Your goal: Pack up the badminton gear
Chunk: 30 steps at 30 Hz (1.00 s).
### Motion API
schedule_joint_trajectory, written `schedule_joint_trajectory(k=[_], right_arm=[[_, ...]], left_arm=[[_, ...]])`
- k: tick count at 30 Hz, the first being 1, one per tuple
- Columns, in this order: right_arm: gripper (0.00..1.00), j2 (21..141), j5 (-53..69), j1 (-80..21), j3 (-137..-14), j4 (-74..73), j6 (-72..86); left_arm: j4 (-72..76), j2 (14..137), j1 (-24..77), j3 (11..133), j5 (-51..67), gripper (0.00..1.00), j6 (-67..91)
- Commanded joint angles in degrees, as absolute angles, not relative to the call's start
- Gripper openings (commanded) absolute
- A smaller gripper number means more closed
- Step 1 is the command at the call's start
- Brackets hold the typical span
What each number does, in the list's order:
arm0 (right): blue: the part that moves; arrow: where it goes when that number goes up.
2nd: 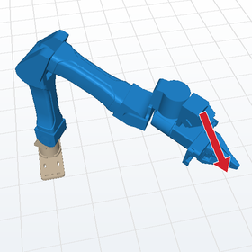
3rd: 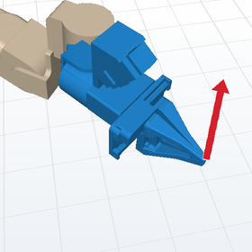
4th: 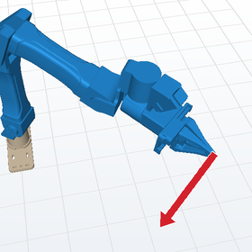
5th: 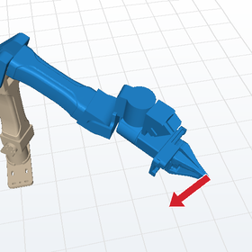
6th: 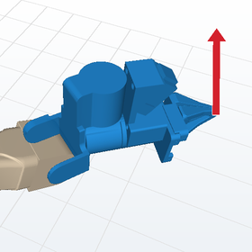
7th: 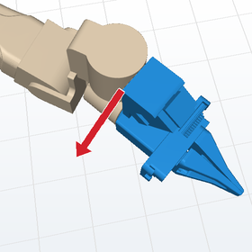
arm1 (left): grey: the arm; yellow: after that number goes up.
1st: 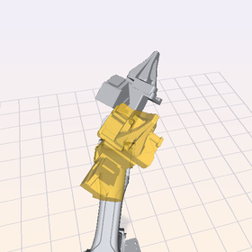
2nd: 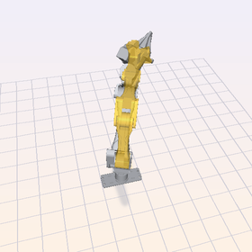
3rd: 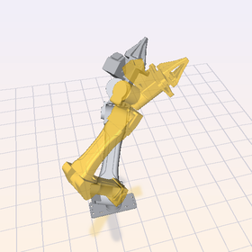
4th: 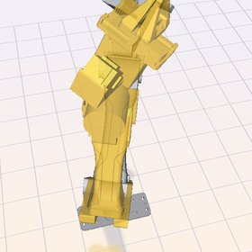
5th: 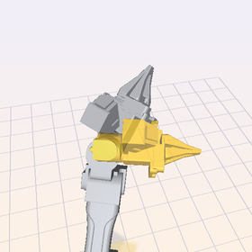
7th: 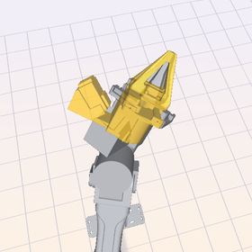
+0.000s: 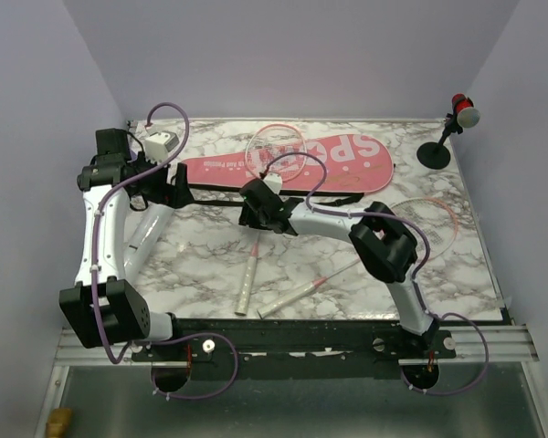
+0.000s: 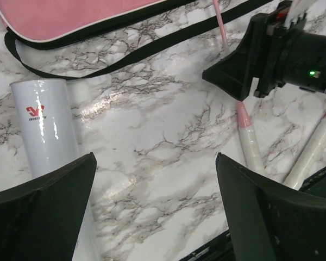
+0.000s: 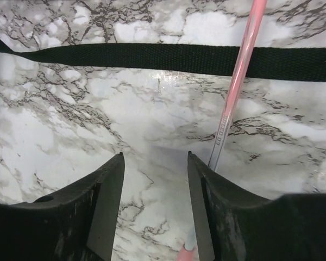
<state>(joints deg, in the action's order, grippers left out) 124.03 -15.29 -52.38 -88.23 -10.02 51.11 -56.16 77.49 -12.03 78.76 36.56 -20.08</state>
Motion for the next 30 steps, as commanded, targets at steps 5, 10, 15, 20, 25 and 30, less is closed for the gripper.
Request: schedule_joint_trajectory(k=[5,10,15,20,25,30], right_arm=[[0.59,120.23,-26.44,-52.21,-94.82,-22.39,50.98],[0.53,126.55,-30.14,-52.29,-100.62,-30.14,51.68],[0.49,131.48,-31.99,-52.21,-103.80,-32.26,52.21],[0.49,133.42,-34.53,-51.68,-105.99,-34.18,52.82],[0.49,133.24,-33.40,-51.24,-105.38,-33.67,52.73],[0.36,135.26,-32.00,-50.89,-106.17,-33.84,53.08]], left_arm=[[-50.89,85.07,-8.70,82.79,27.16,0.99,-20.57],[-50.62,86.13,-8.70,82.62,27.33,0.99,-20.83],[-50.71,84.20,-8.70,80.95,27.42,0.99,-21.80],[-51.42,82.45,-8.79,80.51,27.42,0.99,-22.85],[-51.33,82.26,-8.79,79.72,26.98,0.99,-23.55],[-51.50,82.35,-8.79,79.37,26.98,0.99,-24.08]])
